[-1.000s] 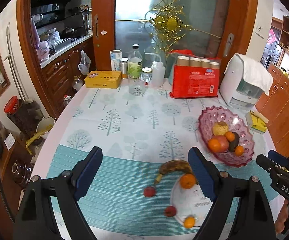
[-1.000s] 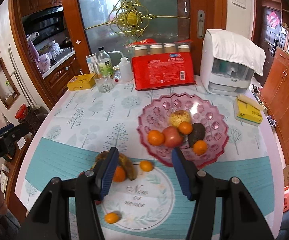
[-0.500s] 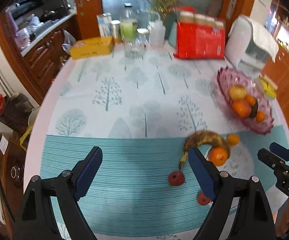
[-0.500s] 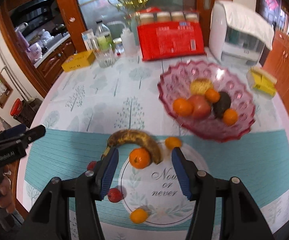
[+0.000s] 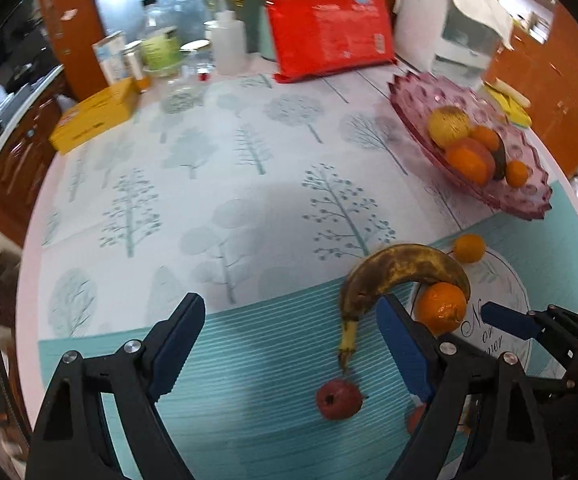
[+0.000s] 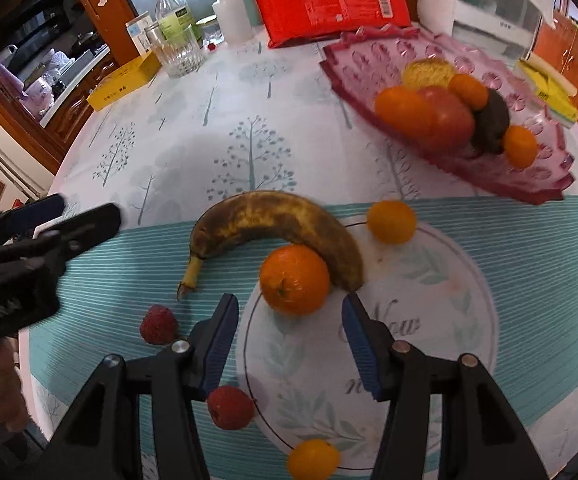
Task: Organize fruits
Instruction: 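Grasp the brown banana with the left tool while the right tool grasps an orange, then lift and carry the banana with the left tool while the right tool carries the orange to the bowl, then release the banana from the left tool while the right tool releases the orange into the bowl, then withdraw both tools from the bowl toward the red lychees and tangerines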
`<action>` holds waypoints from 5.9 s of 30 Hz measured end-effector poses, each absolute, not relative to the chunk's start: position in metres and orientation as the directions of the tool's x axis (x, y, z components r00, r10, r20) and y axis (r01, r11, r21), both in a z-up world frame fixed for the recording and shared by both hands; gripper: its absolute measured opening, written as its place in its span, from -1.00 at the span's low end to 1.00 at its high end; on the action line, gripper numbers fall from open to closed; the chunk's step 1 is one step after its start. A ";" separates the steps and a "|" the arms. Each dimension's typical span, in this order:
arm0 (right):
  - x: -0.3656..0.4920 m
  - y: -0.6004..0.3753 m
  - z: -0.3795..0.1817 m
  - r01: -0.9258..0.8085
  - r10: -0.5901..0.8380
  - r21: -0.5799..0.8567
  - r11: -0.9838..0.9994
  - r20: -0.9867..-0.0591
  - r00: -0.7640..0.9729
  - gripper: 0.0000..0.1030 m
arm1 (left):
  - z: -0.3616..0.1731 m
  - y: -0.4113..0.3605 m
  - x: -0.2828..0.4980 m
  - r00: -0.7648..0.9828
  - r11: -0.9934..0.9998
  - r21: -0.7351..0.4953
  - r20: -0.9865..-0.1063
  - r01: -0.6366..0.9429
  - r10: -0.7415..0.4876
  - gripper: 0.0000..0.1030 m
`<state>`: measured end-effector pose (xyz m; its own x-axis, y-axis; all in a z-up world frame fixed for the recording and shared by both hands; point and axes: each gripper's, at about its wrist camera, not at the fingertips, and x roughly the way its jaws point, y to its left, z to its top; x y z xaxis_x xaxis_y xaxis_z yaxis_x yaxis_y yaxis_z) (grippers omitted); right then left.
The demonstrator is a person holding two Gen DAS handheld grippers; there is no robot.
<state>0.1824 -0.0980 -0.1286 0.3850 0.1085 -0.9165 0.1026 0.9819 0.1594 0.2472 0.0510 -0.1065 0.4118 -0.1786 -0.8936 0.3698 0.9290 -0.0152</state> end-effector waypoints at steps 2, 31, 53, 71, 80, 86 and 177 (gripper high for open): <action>0.185 -0.096 -0.133 0.111 0.105 0.159 0.981 -0.917 0.384 -0.02 | -0.113 0.043 0.251 0.396 0.918 -0.028 -0.897 0.396 -0.198 0.68; 0.154 -0.149 -0.149 0.237 0.070 0.172 0.956 -0.920 0.386 -0.15 | -0.184 -0.024 0.279 0.232 0.859 -0.088 -0.945 0.504 -0.232 0.58; 0.133 -0.157 -0.122 0.226 0.042 0.164 0.960 -0.885 0.463 -0.16 | -0.144 -0.020 0.239 0.382 0.868 -0.034 -0.889 0.496 -0.253 -0.35; 0.100 -0.194 -0.064 0.204 0.011 0.158 0.966 -0.815 0.579 -0.16 | -0.056 -0.015 0.209 0.515 0.907 -0.089 -0.798 0.412 -0.312 -0.35; 0.107 -0.219 -0.018 0.126 0.044 0.163 0.979 -0.763 0.645 -0.16 | 0.010 -0.043 0.192 0.593 0.911 -0.101 -0.729 0.400 -0.342 -0.34; 0.122 -0.254 0.025 0.084 0.049 0.150 0.985 -0.715 0.698 -0.16 | 0.052 -0.070 0.194 0.645 0.919 -0.085 -0.687 0.385 -0.334 -0.34; 0.150 -0.271 0.047 0.107 0.021 0.134 0.985 -0.714 0.700 0.03 | 0.061 -0.016 0.169 0.680 0.991 -0.047 -0.723 0.128 -0.122 0.83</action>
<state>0.1504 -0.2708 0.0469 0.6995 0.0210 -0.7143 0.1068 0.9853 0.1335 0.1695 -0.0162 0.0606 0.6799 -0.1219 -0.7231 0.1278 0.9907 -0.0468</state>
